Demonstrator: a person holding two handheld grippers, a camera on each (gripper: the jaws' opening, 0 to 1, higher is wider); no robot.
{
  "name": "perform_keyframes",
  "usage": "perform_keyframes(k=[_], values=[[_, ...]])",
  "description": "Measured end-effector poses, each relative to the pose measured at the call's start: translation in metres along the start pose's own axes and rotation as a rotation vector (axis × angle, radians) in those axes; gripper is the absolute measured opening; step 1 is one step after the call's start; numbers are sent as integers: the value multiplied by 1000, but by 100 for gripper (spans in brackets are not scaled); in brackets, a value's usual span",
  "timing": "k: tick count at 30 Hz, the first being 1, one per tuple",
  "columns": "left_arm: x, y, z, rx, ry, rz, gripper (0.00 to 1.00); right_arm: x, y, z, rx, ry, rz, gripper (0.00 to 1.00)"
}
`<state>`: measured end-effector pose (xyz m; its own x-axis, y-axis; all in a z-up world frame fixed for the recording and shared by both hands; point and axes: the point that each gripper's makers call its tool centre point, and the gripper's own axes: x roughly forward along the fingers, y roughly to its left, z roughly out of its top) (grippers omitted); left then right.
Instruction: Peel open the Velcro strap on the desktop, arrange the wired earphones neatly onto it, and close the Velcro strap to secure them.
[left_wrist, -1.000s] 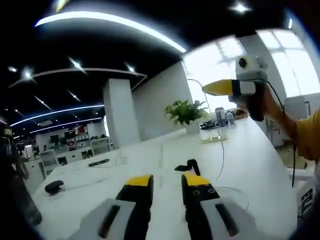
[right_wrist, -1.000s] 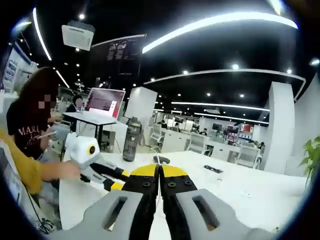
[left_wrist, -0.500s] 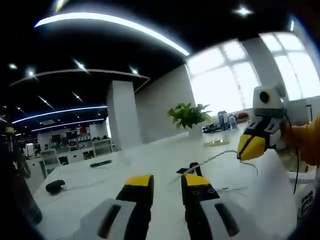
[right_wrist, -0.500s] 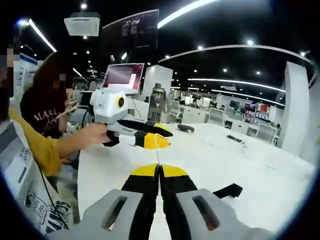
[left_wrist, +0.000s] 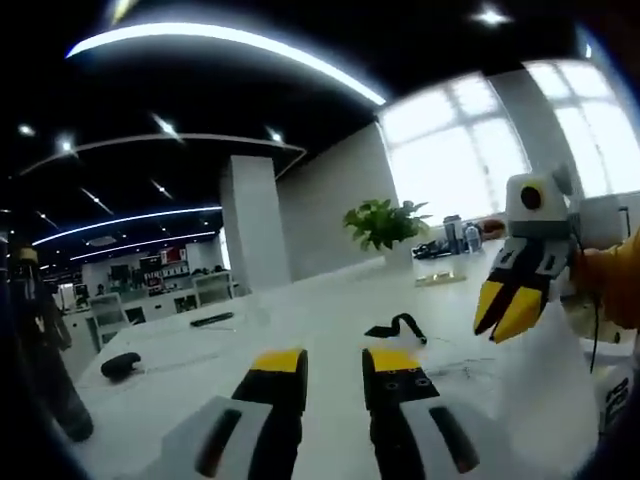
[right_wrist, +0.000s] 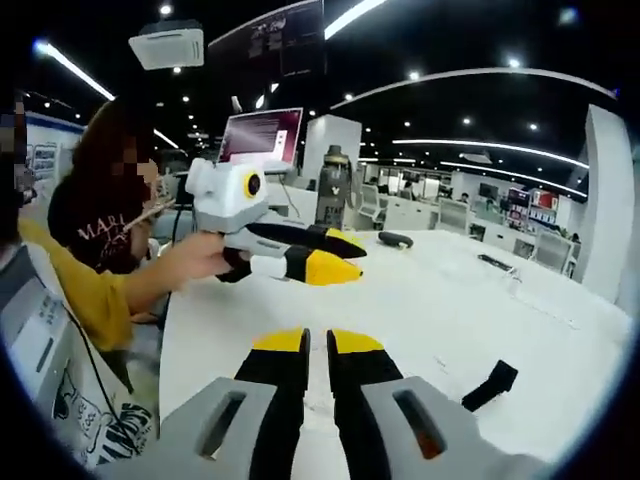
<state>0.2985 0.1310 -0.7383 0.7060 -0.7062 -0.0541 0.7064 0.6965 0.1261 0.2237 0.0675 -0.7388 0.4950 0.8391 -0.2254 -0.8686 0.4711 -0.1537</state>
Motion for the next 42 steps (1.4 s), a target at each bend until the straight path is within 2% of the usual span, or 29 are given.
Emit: perform_keyframes(k=[5,9,11,14,16,18,22,24,27,30,34,37,39,42], values=[[1,-5,0,1,-1,-9,26,-21,-31,5,-8,-20,-89,9],[2,-8,-1,8,2,-17,26,-35,-55,-17,13,29,-131,9],[2,-9,0,9,0,-21,26,-39,-56,-29,5,53,-120,9],[3,-11,0,12,-3,-23,26,-41,-46,-50,-89,107,-62,10],[3,-11,1,11,-3,-26,26,-39,-39,-63,-139,151,-32,11],[4,-12,1,9,-4,-27,26,-30,-33,-69,-138,168,3,11],[4,-14,1,13,-5,-34,26,-16,-27,-67,-144,179,68,12],[4,-14,-1,14,2,-38,26,-11,-24,-71,-163,220,110,12],[3,-14,-2,15,3,-40,26,-6,-26,-73,-171,252,126,12],[2,-15,0,11,-7,-44,26,-2,-23,-73,-175,291,176,8],[2,-15,2,6,-12,-49,26,1,-20,-73,-195,321,184,6],[2,-14,2,6,-14,-49,26,2,-16,-69,-172,301,187,6],[2,-13,3,4,-15,-48,26,3,-11,-55,-141,229,184,6],[2,-12,4,0,-19,-45,26,3,-7,-38,-140,188,169,6]])
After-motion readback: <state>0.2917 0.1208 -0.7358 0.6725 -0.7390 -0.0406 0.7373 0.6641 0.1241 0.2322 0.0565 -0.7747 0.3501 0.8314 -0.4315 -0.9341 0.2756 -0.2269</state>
